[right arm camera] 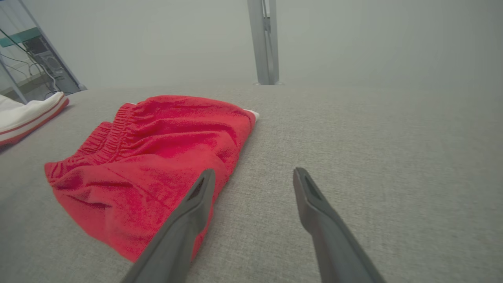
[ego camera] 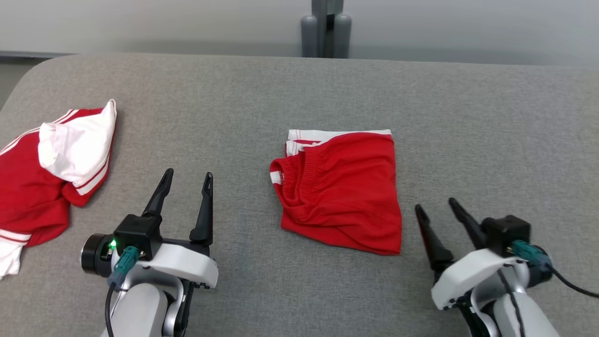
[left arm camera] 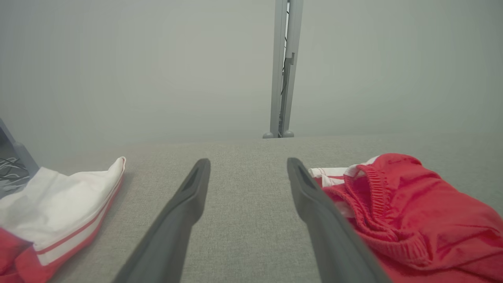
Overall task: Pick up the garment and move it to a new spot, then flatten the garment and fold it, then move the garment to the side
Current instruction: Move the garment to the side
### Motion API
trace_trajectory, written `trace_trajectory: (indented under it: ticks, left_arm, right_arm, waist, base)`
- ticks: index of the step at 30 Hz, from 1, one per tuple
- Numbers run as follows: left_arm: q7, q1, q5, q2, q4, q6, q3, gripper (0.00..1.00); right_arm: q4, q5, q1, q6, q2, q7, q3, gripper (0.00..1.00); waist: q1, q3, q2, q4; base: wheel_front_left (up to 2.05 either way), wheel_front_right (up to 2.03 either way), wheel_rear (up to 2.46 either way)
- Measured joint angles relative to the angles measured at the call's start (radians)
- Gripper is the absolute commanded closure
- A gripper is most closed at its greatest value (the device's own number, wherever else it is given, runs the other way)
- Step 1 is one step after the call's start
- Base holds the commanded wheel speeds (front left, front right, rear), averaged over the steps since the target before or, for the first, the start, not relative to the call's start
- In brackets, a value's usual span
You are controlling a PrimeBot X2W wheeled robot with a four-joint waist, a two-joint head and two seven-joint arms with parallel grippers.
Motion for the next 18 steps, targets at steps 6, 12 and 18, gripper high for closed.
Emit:
trace_trajectory:
  ticks: [6,12,18]
  left_arm:
    - [-0.005,-0.023,-0.002,-0.018,0.012,-0.006,-0.017,0.0]
    - [-0.009,-0.033,-0.007,-0.022,0.022,-0.006,-0.022,0.0]
    - [-0.013,-0.05,-0.008,-0.024,0.03,-0.009,-0.023,0.0]
  right_arm:
    - [0.172,0.072,-0.092,0.0,-0.001,-0.005,0.091,0.0]
    - [0.265,0.201,-0.146,0.0,0.001,-0.014,0.212,0.0]
    - [0.301,0.296,-0.184,0.0,-0.001,0.003,0.258,1.0]
  waist:
    - [0.0,0.026,0.0,0.035]
    - [0.0,0.045,0.0,0.049]
    - [0.0,0.057,0.0,0.039]
  base:
    - [0.0,0.0,0.0]
    - [0.0,0.0,0.0]
    - [0.0,0.0,0.0]
